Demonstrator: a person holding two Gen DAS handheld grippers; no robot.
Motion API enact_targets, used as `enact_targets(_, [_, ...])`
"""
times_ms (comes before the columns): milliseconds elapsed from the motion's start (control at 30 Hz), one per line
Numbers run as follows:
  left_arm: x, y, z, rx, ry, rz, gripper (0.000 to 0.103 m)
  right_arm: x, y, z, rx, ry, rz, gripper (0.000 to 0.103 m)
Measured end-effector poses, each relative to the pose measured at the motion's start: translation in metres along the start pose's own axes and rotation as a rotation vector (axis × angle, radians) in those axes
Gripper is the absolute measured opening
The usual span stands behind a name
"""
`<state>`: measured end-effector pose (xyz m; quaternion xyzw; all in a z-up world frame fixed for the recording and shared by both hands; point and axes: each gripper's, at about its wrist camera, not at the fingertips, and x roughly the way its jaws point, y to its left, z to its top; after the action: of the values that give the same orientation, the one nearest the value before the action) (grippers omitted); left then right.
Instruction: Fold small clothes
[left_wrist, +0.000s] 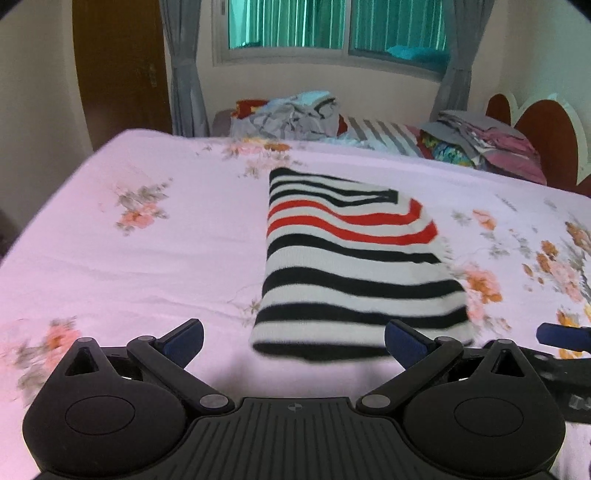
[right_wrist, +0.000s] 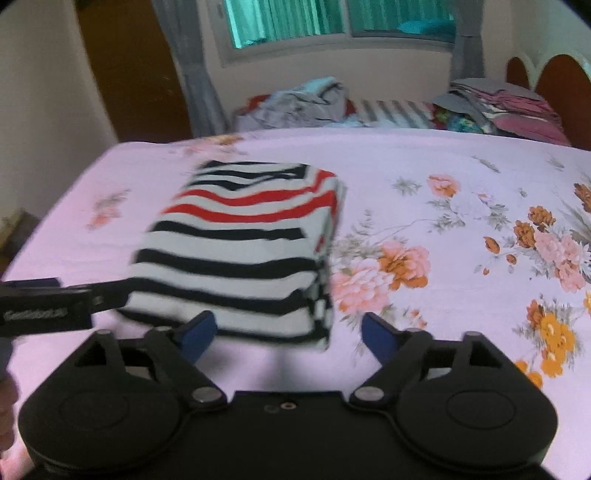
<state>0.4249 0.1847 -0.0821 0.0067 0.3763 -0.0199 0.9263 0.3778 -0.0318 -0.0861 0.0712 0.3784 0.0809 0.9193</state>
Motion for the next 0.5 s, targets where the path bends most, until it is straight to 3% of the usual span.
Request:
enact_targets(167, [-0.075,-0.006,-0.029,0.014,-0.04,0.022,0.103,-0.079,0.005,-0.024,0.002,-0.064,0.05,0.103])
enact_targets(333, [-0.15,-0.007,-0.063,-0.005,-0.058,0.039,0.103,-0.161,0.024,-0.057,-0.106,-0.159,-0.027,0.103])
enact_targets(500, [-0.215,-0.009,-0.093,-0.016,-0.086,0.058,0.103,-0.225,0.036,-0.081,-0.103,-0.24,-0.078,0.103])
